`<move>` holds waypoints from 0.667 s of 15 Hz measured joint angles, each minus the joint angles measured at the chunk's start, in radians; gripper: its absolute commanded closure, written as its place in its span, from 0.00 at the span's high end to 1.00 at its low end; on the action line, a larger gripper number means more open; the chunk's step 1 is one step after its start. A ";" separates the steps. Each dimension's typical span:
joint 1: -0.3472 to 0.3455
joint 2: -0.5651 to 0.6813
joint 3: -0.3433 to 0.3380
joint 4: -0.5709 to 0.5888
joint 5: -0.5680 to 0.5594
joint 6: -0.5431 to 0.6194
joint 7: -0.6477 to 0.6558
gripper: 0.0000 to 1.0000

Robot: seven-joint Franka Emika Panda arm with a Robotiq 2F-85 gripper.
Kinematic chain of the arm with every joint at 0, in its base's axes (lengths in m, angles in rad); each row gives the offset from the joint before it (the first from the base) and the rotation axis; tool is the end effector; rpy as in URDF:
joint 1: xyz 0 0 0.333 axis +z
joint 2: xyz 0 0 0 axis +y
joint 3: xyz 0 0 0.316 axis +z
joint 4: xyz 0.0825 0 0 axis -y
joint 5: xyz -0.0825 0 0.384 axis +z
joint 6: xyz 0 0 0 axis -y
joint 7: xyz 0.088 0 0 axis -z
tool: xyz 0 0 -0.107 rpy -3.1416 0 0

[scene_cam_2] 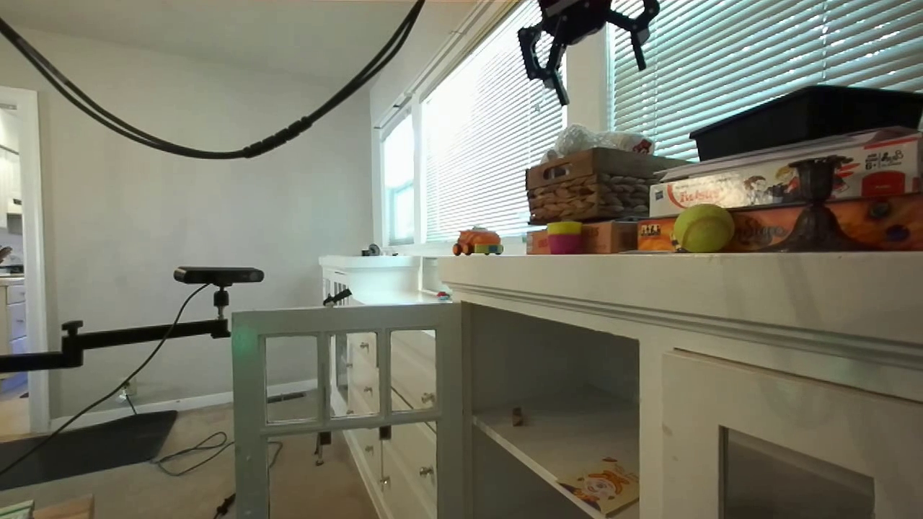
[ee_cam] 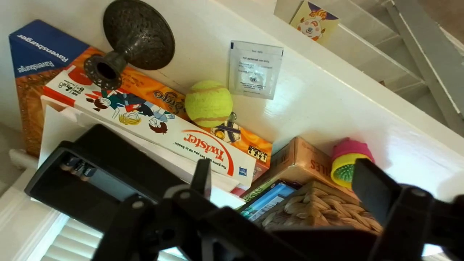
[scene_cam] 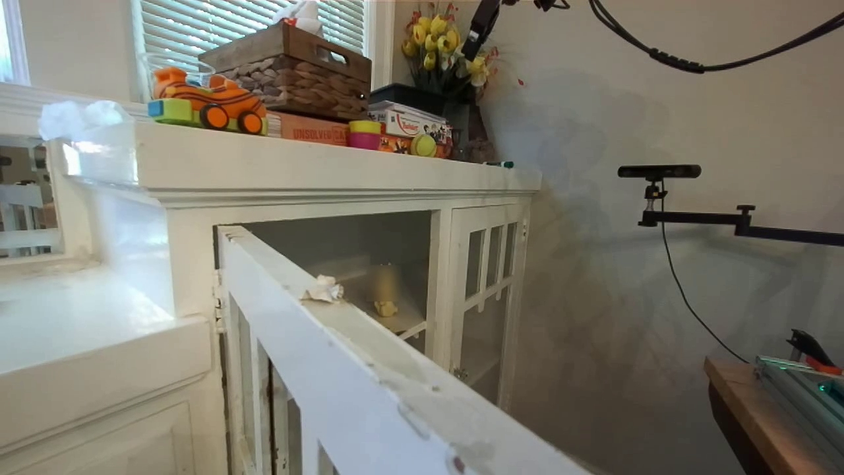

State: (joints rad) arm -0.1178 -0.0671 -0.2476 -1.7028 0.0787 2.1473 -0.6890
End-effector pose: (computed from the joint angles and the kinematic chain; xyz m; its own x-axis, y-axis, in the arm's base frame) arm 0.5406 -0.2087 0.6600 0.8443 0.3130 0.4349 0.2289 -0.9446 0.2354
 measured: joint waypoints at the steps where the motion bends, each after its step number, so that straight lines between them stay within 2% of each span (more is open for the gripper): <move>1: 0.000 0.000 0.003 0.000 0.004 0.000 -0.021 1.00; 10: -0.027 0.022 -0.018 0.060 0.128 -0.011 -0.527 1.00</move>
State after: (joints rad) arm -0.1448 -0.0447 -0.2655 -1.6429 0.2071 2.1366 -1.2162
